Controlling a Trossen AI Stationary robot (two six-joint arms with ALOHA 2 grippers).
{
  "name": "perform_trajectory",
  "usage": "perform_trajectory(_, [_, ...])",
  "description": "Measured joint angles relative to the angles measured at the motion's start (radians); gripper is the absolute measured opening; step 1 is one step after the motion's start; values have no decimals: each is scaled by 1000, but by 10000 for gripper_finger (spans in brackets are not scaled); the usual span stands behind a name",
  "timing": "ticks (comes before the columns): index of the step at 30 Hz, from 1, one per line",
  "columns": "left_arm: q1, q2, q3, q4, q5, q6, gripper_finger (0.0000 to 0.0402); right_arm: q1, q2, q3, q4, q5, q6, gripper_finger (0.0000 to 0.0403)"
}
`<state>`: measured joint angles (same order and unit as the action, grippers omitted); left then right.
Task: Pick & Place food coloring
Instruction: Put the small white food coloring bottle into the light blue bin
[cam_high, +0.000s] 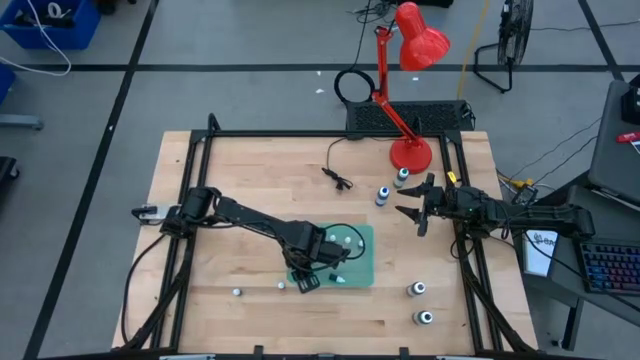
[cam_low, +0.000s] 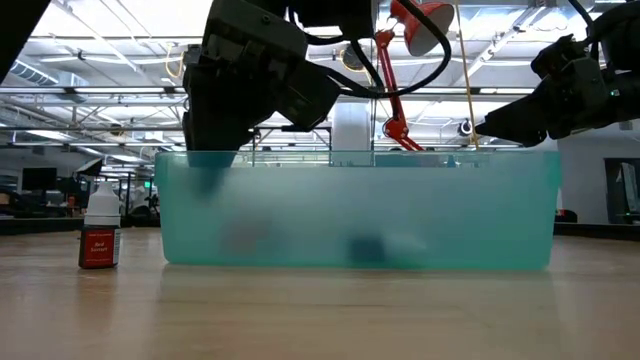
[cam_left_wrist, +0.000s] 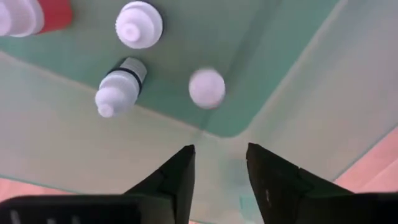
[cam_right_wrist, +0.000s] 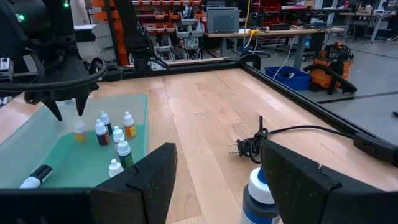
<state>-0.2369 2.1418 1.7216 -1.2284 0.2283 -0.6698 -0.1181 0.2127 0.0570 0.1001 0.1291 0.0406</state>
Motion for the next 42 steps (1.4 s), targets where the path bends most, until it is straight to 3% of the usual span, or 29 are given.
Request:
perform_trajectory(6, [9,-4,52,-2,3,33,154,0,0,0,0,0,0,222])
perform_trajectory(9, [9,-31,86,-8,-43,39,155,0,0,0,0,0,0,222])
perform_trajectory(14, [-28,-140,108,-40,-252,4,156,0,0,0,0,0,0,222])
perform_trajectory(17, [-97,-238,85,-39,-451,-91,156,0,0,0,0,0,0,222])
perform_trajectory(20, [-182,-316,33,-40,-540,-193,156,0,0,0,0,0,0,222])
perform_trajectory(27, [-324,-341,-96,11,-518,-363,157,0,0,0,0,0,0,222])
perform_trajectory(34, [-317,-302,-241,183,-363,-448,157,0,0,0,0,0,0,222])
perform_trajectory(42, [-291,-302,-368,311,-380,-545,157,0,0,0,0,0,0,222])
